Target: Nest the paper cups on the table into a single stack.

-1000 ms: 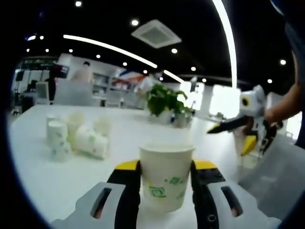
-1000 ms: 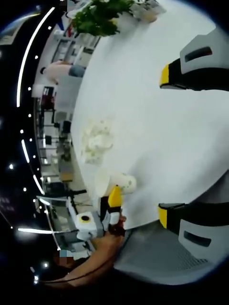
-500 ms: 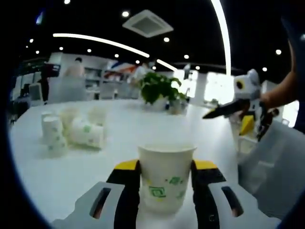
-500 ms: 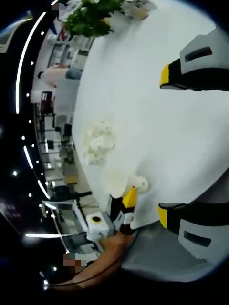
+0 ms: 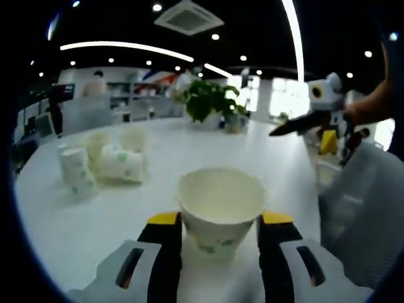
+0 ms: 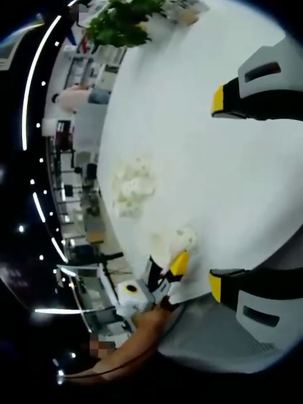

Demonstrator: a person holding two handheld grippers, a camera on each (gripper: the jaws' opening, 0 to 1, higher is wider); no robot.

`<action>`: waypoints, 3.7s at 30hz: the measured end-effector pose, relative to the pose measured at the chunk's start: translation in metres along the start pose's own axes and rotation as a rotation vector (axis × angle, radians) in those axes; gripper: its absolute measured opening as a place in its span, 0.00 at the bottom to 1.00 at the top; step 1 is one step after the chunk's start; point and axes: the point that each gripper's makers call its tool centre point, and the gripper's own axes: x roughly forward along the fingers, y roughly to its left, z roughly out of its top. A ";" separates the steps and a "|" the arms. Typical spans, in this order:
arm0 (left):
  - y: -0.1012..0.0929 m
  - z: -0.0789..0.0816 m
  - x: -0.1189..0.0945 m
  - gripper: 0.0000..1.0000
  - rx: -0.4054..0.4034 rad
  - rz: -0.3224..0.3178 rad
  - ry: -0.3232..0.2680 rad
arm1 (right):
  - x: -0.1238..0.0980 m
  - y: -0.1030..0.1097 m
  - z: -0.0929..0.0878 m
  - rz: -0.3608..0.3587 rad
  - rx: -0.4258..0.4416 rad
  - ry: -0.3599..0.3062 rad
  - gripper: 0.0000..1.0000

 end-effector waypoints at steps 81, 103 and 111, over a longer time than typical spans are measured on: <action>0.074 0.074 -0.154 0.98 -0.010 0.362 -0.070 | 0.007 -0.046 0.067 -0.109 -0.114 -0.203 1.00; 0.079 0.085 -0.159 0.98 -0.022 0.423 -0.115 | 0.043 -0.061 0.098 -0.078 -0.131 -0.245 0.99; 0.069 0.082 -0.154 0.97 -0.038 0.390 -0.132 | 0.056 -0.056 0.109 -0.061 -0.146 -0.250 0.99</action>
